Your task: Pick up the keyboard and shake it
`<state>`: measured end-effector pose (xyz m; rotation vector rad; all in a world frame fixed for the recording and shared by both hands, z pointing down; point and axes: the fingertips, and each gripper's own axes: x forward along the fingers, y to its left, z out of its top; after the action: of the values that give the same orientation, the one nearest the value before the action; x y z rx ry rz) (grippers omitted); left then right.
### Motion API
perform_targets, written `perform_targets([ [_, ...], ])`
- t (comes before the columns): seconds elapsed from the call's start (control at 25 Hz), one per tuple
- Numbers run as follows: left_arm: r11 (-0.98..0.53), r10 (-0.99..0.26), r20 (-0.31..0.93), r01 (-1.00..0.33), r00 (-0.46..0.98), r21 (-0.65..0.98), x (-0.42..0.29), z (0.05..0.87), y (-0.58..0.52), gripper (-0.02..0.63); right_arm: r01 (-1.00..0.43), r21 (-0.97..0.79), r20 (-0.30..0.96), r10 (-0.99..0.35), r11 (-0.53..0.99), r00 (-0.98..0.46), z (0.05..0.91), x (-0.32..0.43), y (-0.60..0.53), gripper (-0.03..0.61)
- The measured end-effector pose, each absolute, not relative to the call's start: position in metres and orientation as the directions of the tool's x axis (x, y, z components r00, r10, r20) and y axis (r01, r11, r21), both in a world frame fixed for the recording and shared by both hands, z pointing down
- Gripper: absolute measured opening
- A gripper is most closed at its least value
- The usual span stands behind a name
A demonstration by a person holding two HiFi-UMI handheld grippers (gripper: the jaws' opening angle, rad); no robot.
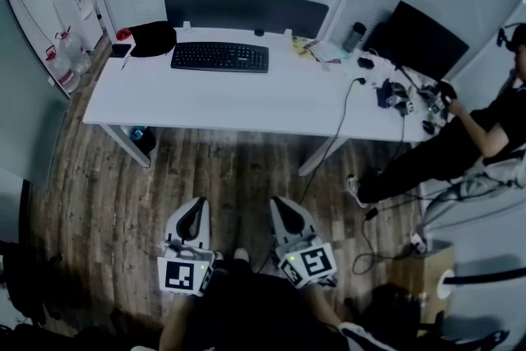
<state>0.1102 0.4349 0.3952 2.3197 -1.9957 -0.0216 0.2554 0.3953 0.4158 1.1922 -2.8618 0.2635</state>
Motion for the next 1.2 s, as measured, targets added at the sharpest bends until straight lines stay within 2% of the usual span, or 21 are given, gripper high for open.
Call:
perform_targets([
  [0.12, -0.164, -0.983, 0.076, -0.986, 0.167, 0.038, 0.117, 0.402, 0.435, 0.002, -0.693, -0.155, 0.075, -0.691, 0.704, -0.719, 0.417, 0.26, 0.396, 0.002],
  [0.48, -0.172, -0.983, 0.064, -0.984, 0.174, 0.041, 0.111, 0.407, 0.421, 0.002, -0.694, -0.183, 0.099, -0.689, 0.696, -0.718, 0.429, 0.263, 0.377, 0.003],
  [0.68, -0.129, -0.988, 0.073, -0.988, 0.135, 0.087, 0.085, 0.412, 0.385, 0.003, -0.684, -0.19, 0.109, -0.678, 0.704, -0.727, 0.443, 0.243, 0.349, 0.003],
  [0.88, -0.18, -0.979, 0.089, -0.981, 0.186, 0.075, 0.052, 0.407, 0.328, 0.002, -0.691, -0.195, 0.125, -0.682, 0.696, -0.721, 0.438, 0.215, 0.294, 0.003],
  [1.04, -0.217, -0.973, 0.062, -0.975, 0.22, 0.05, 0.022, 0.391, 0.281, 0.002, -0.678, -0.134, 0.119, -0.667, 0.723, -0.735, 0.419, 0.197, 0.243, 0.002],
  [1.2, -0.239, -0.968, 0.055, -0.969, 0.243, 0.062, -0.003, 0.385, 0.247, 0.002, -0.737, -0.121, 0.161, -0.719, 0.665, -0.676, 0.416, 0.2, 0.198, 0.002],
])
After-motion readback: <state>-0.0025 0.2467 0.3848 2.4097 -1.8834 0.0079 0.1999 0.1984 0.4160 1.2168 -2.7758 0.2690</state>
